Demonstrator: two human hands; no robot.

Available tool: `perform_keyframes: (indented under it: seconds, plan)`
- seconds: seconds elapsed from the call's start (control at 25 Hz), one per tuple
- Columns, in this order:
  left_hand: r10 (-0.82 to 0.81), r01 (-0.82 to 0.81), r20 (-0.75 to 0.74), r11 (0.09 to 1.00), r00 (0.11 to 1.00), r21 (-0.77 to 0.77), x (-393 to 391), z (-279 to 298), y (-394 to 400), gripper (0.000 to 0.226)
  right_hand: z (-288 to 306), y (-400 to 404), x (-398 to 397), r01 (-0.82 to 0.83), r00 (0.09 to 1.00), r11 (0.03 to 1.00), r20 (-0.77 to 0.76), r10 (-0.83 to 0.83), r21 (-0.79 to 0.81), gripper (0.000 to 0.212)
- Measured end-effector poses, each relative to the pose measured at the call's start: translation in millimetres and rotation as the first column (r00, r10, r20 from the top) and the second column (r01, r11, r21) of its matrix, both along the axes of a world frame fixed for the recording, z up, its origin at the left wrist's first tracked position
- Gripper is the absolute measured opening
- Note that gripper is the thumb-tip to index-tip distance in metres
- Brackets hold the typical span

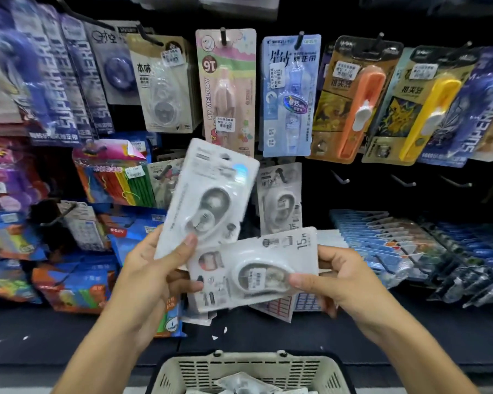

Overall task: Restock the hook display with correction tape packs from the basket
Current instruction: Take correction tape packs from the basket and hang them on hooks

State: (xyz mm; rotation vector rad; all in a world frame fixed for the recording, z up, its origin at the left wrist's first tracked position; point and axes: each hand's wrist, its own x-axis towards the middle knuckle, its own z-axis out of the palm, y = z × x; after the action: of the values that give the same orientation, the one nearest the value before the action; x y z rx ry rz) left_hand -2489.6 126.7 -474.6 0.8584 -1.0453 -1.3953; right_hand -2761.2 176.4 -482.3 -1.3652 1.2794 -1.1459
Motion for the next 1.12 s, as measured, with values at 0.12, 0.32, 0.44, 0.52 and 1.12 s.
perform_keyframes:
  seconds: [0.12,0.32,0.44,0.52,1.12]
  plan:
    - [0.157,-0.151,-0.106,0.987,0.982,0.056,5,1,-6,0.034,-11,-2,0,0.177,0.918,0.979,0.342,-0.2,0.097,0.042]
    - [0.141,-0.139,-0.062,0.989,0.988,0.04,-5,-3,0,0.036,-16,-8,11,0.338,0.816,0.926,0.438,-0.377,0.168,0.028]
    - [0.114,-0.113,-0.045,0.993,0.993,0.014,-13,-6,2,0.034,-24,-5,24,0.444,0.686,0.866,0.535,-0.493,0.229,0.019]
    - [0.102,-0.102,-0.045,0.995,0.994,0.007,-15,-7,2,0.039,-28,-3,29,0.471,0.693,0.854,0.506,-0.513,0.221,0.022]
    - [0.138,0.17,0.725,0.927,0.675,-0.334,-52,-8,-1,0.042,-16,-8,41,0.335,0.891,0.942,0.313,-0.328,0.03,0.014]
